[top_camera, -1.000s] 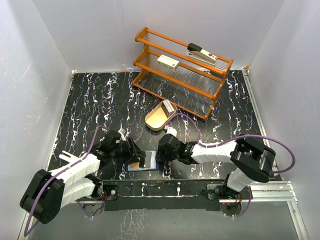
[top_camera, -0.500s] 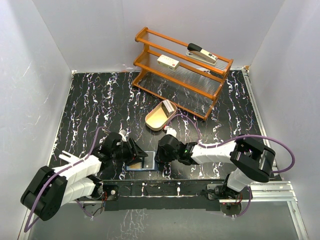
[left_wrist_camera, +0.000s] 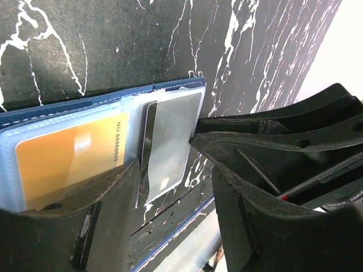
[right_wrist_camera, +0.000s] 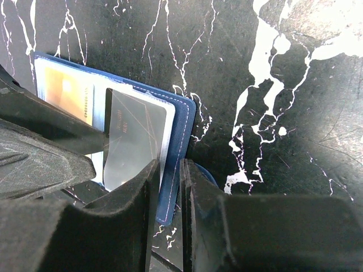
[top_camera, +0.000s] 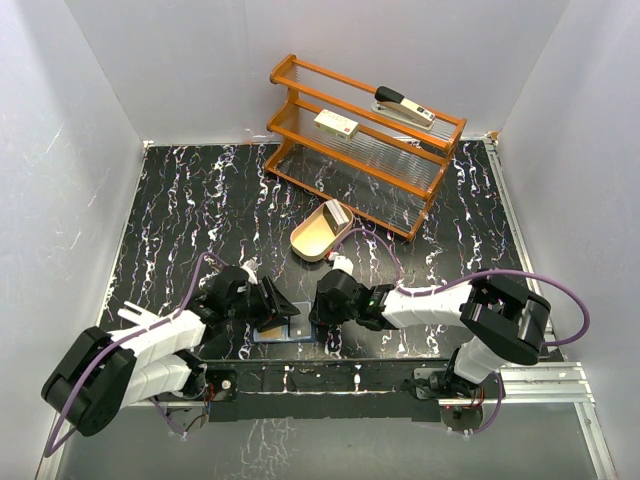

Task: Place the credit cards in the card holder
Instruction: Insert the credit card into the card holder.

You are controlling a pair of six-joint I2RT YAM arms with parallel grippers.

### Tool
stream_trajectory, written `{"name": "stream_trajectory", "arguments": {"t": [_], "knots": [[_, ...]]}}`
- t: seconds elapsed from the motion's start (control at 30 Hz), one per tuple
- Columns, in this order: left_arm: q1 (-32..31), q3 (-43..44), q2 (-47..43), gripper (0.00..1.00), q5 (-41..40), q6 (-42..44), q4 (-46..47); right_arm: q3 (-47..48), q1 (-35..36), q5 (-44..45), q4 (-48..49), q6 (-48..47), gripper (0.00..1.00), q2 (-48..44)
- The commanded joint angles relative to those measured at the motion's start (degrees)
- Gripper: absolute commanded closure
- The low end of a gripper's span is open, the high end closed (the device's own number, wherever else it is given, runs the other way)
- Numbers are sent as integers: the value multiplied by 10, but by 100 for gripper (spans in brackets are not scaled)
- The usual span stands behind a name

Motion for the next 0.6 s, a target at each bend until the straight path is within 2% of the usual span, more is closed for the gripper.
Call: {"name": "stream_trajectory", "arguments": {"t": [0.0,0.2,0.33,0.47,0.57], "knots": [[-10,21,-1,48,-2,4,-11,-5,10,30,-48,-6,82,-6],[-9,43,-62,45,-34,14,-132,-12,10,78,-103,-12,90,-45],[-7,72,-91,42,-80,43,-254,-27,8,97,-125,-13,95,-62],[0,93,-77,41,-103,63,-308,-28,5,119,-162,-16,92,-81],[8,93,-70,41,-93,64,-297,-4,4,129,-195,-21,83,-107]]}}
